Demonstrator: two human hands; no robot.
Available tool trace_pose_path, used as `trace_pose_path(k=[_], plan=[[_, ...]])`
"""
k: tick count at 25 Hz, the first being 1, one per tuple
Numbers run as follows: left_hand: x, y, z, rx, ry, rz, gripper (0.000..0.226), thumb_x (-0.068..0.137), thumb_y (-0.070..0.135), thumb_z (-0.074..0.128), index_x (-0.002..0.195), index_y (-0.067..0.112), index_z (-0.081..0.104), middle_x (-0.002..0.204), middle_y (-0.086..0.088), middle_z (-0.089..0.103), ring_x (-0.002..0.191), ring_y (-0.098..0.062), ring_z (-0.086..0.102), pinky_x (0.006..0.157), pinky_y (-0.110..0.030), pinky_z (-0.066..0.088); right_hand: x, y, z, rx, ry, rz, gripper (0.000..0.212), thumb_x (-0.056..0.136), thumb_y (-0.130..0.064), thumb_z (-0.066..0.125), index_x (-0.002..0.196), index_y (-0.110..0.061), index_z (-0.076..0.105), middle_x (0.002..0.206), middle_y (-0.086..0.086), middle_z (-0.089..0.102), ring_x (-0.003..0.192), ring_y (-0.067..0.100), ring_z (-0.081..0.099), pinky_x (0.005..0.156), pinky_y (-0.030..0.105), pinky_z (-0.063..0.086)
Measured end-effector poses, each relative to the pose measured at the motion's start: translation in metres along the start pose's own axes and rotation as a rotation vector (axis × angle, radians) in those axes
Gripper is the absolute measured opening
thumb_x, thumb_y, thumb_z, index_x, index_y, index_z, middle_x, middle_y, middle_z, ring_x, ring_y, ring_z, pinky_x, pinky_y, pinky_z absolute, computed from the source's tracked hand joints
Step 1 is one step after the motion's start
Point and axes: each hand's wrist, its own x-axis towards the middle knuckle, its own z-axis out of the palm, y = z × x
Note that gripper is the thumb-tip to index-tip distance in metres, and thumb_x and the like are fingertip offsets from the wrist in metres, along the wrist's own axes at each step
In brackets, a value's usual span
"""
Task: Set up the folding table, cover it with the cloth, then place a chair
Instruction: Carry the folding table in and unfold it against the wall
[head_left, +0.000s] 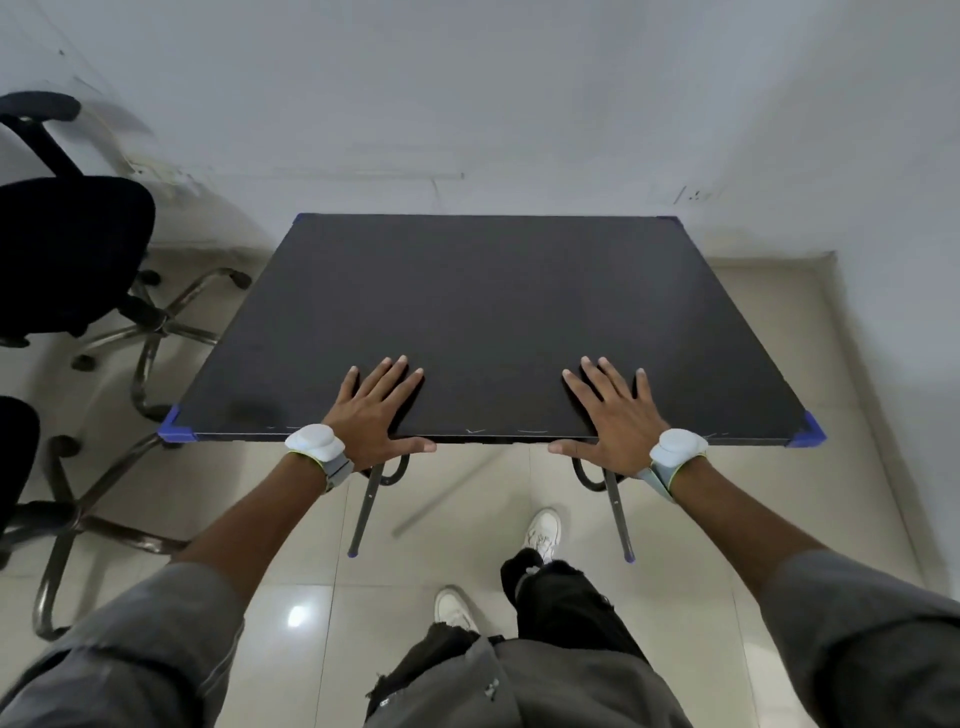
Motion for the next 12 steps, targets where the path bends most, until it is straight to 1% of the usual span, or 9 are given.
trace_pose_path(k=[3, 7, 9, 12], plan=[[-0.025, 0.011, 0.029, 0.028, 0.028, 0.030, 0.118, 0.069, 0.092, 0.038, 0.159, 0.027, -0.001, 0.167, -0.003, -0.004, 0.154, -0.024, -0.005, 0.121, -0.061, 0.002, -0.026, -0.010, 0.024, -0.018, 0.022, 0.007, 0.117, 0.070, -0.100, 0.019, 0.159, -0.026, 0.004, 0.167, 0.008, 0.003, 0.153, 0.031, 0.000, 0.115, 0.069, 0.008], [-0.077, 0.024, 0.080, 0.091, 0.066, 0.094, 0.115, 0.074, 0.085, 0.045, 0.160, 0.019, 0.007, 0.166, -0.011, 0.004, 0.154, -0.031, 0.003, 0.118, -0.065, 0.009, -0.081, -0.039, 0.073, -0.026, 0.001, 0.000, 0.118, 0.072, -0.099, 0.024, 0.160, -0.022, 0.006, 0.167, 0.011, 0.005, 0.153, 0.034, 0.001, 0.114, 0.071, 0.009], [-0.103, 0.030, 0.104, 0.113, 0.053, 0.131, 0.116, 0.072, 0.074, 0.060, 0.159, 0.016, 0.010, 0.166, -0.014, 0.006, 0.153, -0.034, 0.004, 0.117, -0.067, 0.011, -0.107, -0.055, 0.097, -0.024, -0.021, 0.010, 0.120, 0.072, -0.098, 0.027, 0.160, -0.019, 0.009, 0.166, 0.014, 0.006, 0.153, 0.036, 0.002, 0.113, 0.072, 0.008], [-0.132, 0.033, 0.133, 0.149, -0.007, 0.120, 0.119, 0.067, 0.053, 0.079, 0.158, 0.012, 0.015, 0.164, -0.020, 0.008, 0.152, -0.041, 0.007, 0.114, -0.070, 0.015, -0.132, -0.085, 0.131, -0.016, -0.070, 0.039, 0.119, 0.070, -0.094, 0.036, 0.159, -0.017, 0.017, 0.165, 0.018, 0.009, 0.151, 0.041, 0.007, 0.110, 0.075, 0.009]])
